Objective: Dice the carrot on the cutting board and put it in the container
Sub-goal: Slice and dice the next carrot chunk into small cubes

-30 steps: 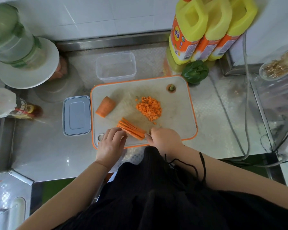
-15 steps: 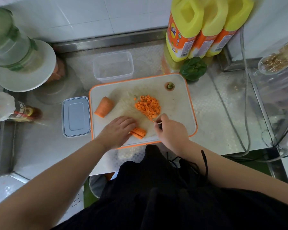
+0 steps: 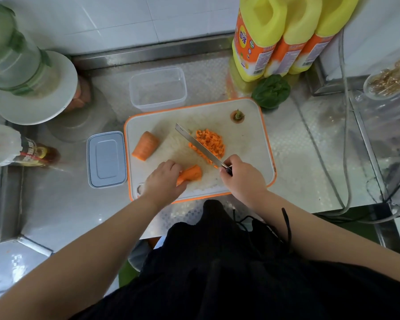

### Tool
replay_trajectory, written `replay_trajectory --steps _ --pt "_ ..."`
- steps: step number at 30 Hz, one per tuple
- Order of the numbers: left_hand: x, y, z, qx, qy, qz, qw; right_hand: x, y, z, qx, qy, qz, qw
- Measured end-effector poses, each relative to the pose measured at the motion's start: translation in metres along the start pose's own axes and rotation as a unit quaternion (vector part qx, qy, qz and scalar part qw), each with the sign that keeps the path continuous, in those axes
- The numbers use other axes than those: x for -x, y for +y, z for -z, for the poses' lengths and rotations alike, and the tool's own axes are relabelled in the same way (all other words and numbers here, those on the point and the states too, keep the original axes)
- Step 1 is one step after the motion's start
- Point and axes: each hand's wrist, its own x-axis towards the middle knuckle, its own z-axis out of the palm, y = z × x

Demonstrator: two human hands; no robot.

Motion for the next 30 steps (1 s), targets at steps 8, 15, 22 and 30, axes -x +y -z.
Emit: replay_trajectory --steps 8,15,22,30 --pt "0.010 0.039 -0.007 0.115 0.015 0.256 0.960 0.001 -0.010 -0.006 0.006 -0.052 -0.001 0.999" --pt "0.005 0.040 -0.021 0.129 0.058 0.183 0.973 0.002 -0.011 -0.008 0.037 -0.077 0.015 0.996" --pt "-0.008 0.047 -0.026 0.100 0.125 0.175 0.971 0.002 -0.010 -0.003 0.026 -0.081 -0.005 0.996" --pt "0.003 0.036 -0.033 0.106 0.160 0.129 0.973 0.000 -0.013 -0.004 0.050 -0.091 0.018 0.994"
